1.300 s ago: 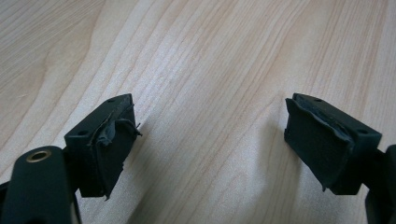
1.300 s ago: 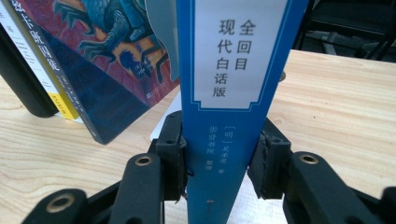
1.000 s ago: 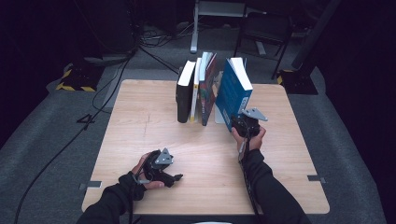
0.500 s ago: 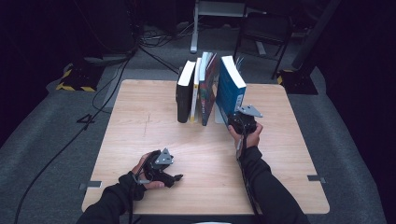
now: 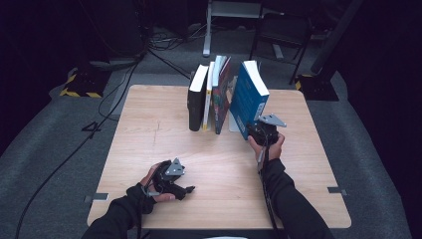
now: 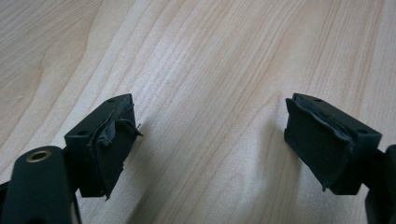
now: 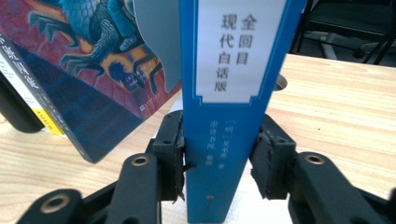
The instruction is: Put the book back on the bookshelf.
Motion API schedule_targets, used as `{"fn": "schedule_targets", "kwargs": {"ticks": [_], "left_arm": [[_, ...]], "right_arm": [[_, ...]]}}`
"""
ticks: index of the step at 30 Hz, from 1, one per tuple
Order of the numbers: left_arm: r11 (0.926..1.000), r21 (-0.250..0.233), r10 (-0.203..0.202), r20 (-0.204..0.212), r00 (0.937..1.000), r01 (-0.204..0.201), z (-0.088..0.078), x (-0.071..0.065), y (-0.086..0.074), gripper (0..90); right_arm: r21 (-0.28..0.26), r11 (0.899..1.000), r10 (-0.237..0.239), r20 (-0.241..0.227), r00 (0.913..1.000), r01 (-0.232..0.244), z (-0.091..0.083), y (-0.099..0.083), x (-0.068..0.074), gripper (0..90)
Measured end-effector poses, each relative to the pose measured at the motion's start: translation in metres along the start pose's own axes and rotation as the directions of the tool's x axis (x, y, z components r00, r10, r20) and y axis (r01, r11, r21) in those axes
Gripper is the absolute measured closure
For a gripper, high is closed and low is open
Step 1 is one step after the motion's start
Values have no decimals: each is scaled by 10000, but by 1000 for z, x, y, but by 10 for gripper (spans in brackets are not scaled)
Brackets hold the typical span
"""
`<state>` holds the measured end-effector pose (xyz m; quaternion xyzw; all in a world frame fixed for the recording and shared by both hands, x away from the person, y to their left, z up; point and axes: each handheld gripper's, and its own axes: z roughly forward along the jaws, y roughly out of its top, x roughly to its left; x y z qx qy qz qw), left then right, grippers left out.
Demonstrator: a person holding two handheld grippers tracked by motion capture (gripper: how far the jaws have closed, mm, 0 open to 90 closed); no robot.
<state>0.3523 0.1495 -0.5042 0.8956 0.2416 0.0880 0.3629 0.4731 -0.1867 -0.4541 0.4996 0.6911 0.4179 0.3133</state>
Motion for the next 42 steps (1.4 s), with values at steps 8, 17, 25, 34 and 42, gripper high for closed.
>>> {"fn": "schedule_targets", "kwargs": {"ticks": [8, 17, 25, 34, 42], "left_arm": [[10000, 0, 1, 17, 10000, -1, 0, 0, 0, 167], [10000, 0, -1, 27, 10000, 1, 0, 0, 0, 167], [10000, 3, 9, 34, 10000, -9, 0, 0, 0, 167], [10000, 1, 7, 36, 10000, -7, 0, 0, 0, 167], [10000, -9, 9, 39, 10000, -9, 1, 0, 0, 167]], "right_arm": [[97, 9997, -237, -433, 9988, 242, -8, -2, -9, 491], [33, 9990, -438, -578, 9974, 440, -10, -1, -10, 487], [-5, 9947, -1023, -718, 9922, 1025, -15, 9, -9, 475], [370, 9834, -1720, -1189, 9779, 1775, -21, 20, -17, 385], [122, 9722, -2300, -1354, 9637, 2337, -24, 36, -14, 562]]}}
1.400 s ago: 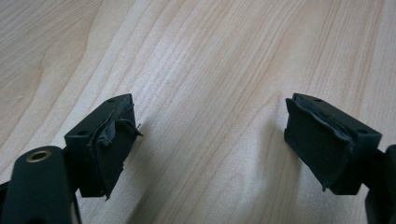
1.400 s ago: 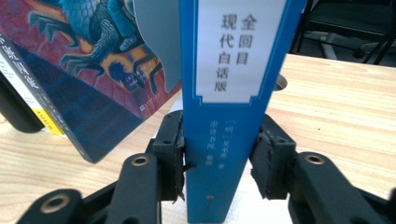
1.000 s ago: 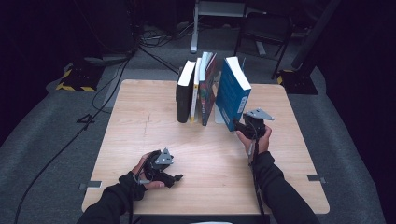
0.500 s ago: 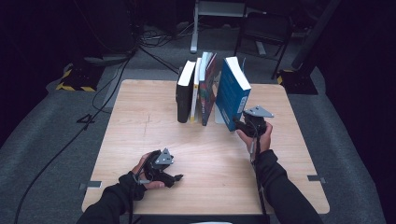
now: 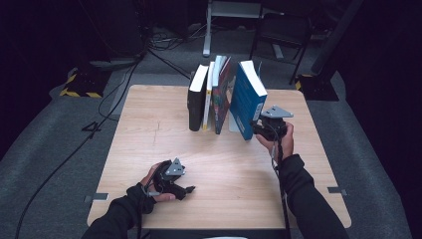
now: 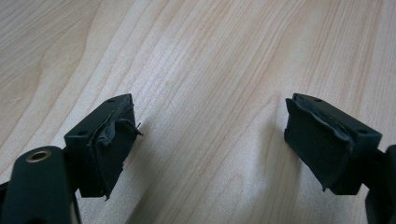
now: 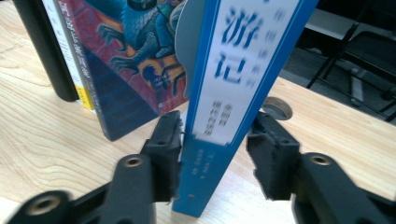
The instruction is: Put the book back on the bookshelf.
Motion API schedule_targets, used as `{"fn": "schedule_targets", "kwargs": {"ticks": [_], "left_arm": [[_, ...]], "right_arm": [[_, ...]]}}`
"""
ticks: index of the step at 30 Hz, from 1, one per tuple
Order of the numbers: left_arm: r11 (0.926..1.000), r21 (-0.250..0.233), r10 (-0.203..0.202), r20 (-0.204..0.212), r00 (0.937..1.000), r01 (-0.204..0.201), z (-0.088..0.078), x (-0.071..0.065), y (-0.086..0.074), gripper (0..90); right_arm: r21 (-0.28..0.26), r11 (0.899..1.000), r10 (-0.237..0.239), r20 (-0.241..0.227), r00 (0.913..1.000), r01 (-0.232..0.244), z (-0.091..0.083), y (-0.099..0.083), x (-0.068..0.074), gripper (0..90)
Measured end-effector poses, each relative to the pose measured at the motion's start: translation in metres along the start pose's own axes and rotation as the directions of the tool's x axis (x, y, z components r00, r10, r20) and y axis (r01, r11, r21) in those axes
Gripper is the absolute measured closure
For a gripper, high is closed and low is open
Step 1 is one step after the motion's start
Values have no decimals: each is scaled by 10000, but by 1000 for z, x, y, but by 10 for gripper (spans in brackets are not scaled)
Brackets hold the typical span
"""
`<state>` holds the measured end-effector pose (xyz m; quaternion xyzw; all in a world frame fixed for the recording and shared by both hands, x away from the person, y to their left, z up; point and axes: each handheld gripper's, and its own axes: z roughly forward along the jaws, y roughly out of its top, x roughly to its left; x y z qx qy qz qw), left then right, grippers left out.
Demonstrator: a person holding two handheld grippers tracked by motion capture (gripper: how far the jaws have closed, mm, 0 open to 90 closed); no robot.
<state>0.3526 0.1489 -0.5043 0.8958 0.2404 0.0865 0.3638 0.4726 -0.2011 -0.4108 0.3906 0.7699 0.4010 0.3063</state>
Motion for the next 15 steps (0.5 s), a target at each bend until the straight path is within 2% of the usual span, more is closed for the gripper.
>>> {"fn": "schedule_targets", "kwargs": {"ticks": [2, 5, 9, 15], "left_arm": [[10000, 3, 2, 1, 10000, -2, 0, 0, 0, 167], [10000, 5, 12, 5, 10000, -12, 0, 0, 0, 167], [10000, 9, 46, 20, 10000, -46, 0, 0, 0, 167], [10000, 4, 55, 17, 10000, -55, 0, 0, 0, 167]], "right_arm": [[-96, 9994, 327, -174, 9993, -328, 1, 2, -3, 569], [-96, 9975, 693, -85, 9976, -694, 4, 5, -5, 587], [-178, 9957, 905, -37, 9959, -905, 6, 5, -5, 605], [-160, 9951, 974, 11, 9952, -973, 7, 5, -5, 597]]}}
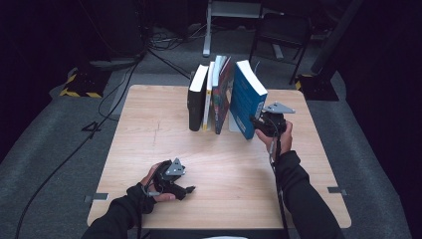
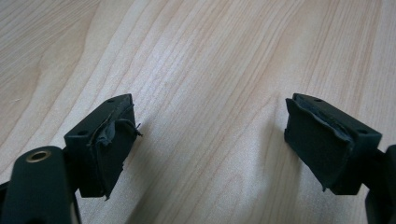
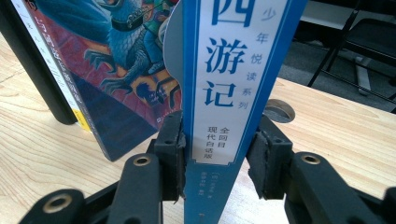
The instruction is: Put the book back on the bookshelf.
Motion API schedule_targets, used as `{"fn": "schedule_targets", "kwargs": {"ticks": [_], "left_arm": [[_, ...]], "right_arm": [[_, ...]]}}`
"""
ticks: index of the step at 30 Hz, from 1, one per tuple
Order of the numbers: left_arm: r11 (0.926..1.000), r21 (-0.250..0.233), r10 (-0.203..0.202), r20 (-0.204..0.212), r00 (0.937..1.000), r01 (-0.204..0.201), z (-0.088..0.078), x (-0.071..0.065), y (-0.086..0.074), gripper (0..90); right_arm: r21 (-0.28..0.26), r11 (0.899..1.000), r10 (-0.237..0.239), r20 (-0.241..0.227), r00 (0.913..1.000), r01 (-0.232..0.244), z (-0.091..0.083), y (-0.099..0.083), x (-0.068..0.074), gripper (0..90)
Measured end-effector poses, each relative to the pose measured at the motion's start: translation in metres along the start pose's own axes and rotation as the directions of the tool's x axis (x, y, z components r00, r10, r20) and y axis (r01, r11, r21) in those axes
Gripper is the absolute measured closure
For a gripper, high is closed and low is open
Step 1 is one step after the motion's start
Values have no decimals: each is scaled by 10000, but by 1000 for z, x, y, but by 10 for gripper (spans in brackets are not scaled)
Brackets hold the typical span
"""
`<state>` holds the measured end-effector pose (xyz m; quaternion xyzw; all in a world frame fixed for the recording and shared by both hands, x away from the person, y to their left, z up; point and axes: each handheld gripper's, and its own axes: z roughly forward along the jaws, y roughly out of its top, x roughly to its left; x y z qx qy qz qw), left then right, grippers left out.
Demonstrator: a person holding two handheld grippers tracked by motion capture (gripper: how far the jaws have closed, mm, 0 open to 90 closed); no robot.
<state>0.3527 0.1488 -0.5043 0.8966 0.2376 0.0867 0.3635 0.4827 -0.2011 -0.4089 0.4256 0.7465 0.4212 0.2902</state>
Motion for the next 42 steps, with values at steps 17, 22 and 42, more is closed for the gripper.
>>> {"fn": "schedule_targets", "kwargs": {"ticks": [17, 22, 42], "left_arm": [[10000, 4, 14, 3, 10000, -14, 0, 0, 0, 167], [10000, 6, 13, 12, 10000, -13, 0, 0, 0, 167], [10000, -12, -8, 9, 10000, 8, 1, 0, 1, 166]], "right_arm": [[868, 9871, -1293, -603, 9898, 1342, -42, -9, -8, 385], [1025, 9784, -1705, -909, 9812, 1795, -56, -17, -7, 355], [1461, 9467, -2670, -1428, 9531, 2871, -96, -63, -11, 312]]}}
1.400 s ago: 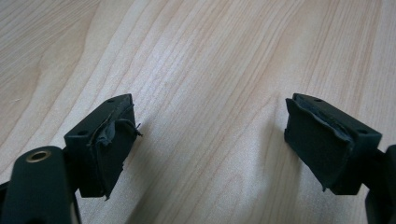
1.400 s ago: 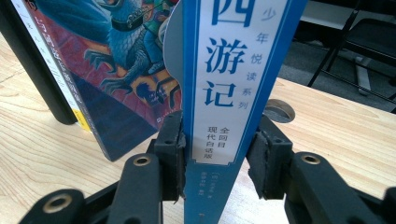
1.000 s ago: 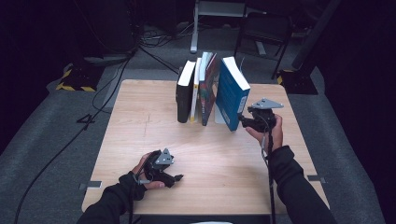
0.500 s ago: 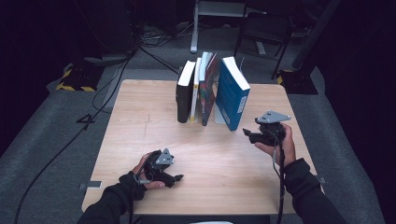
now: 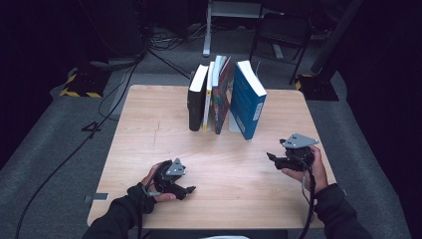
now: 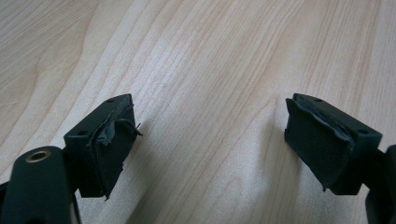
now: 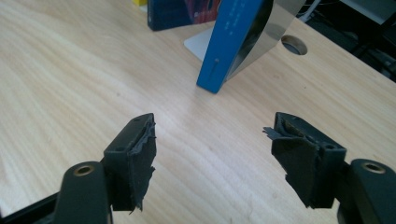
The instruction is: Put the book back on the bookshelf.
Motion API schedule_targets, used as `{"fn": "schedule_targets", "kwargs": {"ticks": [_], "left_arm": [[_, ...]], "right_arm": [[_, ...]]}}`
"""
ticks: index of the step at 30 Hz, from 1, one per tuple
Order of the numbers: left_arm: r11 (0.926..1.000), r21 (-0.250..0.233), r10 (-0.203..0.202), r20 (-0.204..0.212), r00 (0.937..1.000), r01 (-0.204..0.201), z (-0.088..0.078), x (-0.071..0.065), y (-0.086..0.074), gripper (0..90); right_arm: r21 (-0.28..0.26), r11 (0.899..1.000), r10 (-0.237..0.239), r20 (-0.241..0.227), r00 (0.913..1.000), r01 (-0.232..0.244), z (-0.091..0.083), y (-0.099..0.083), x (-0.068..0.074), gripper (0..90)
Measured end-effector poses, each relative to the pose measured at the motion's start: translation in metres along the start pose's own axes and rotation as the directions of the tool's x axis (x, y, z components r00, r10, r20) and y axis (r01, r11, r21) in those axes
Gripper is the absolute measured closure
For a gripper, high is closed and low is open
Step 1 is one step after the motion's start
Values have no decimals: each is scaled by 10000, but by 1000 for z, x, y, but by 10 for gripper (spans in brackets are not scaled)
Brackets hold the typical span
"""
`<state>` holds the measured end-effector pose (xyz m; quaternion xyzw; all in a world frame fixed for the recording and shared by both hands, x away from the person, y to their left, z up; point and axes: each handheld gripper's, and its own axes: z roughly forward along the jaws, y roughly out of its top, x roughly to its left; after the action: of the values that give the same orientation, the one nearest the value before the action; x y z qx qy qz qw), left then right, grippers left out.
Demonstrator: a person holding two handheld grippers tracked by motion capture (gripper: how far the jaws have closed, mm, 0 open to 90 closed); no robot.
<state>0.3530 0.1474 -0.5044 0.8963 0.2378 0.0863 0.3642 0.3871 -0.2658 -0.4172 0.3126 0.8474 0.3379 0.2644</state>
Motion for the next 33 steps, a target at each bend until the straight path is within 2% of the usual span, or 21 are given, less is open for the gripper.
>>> {"fn": "schedule_targets", "kwargs": {"ticks": [6, 10, 21, 26, 30, 33], "left_arm": [[10000, 14, -1, 7, 10000, 1, 0, 0, 0, 166], [10000, 18, 7, 6, 10000, -7, 0, 0, 0, 166], [10000, 17, 5, 3, 10000, -5, 0, 0, 0, 166], [10000, 17, 2, 0, 10000, -2, 0, 0, 0, 166], [10000, 17, 0, 0, 10000, 0, 0, 0, 0, 166], [10000, 16, 3, -1, 10000, -3, 0, 0, 0, 167]], "right_arm": [[64, 9999, -150, -160, 9998, 151, -6, -16, 4, 305], [83, 9990, -430, -146, 9990, 431, -9, -27, 7, 300], [227, 9991, -361, -90, 9993, 363, -12, -47, 8, 295], [228, 9994, -264, -156, 9995, 268, -13, -63, 8, 291], [409, 9987, -320, 24, 9995, 319, -13, -73, 9, 287], [377, 9991, -180, -64, 9998, 182, -14, -80, 9, 289]]}}
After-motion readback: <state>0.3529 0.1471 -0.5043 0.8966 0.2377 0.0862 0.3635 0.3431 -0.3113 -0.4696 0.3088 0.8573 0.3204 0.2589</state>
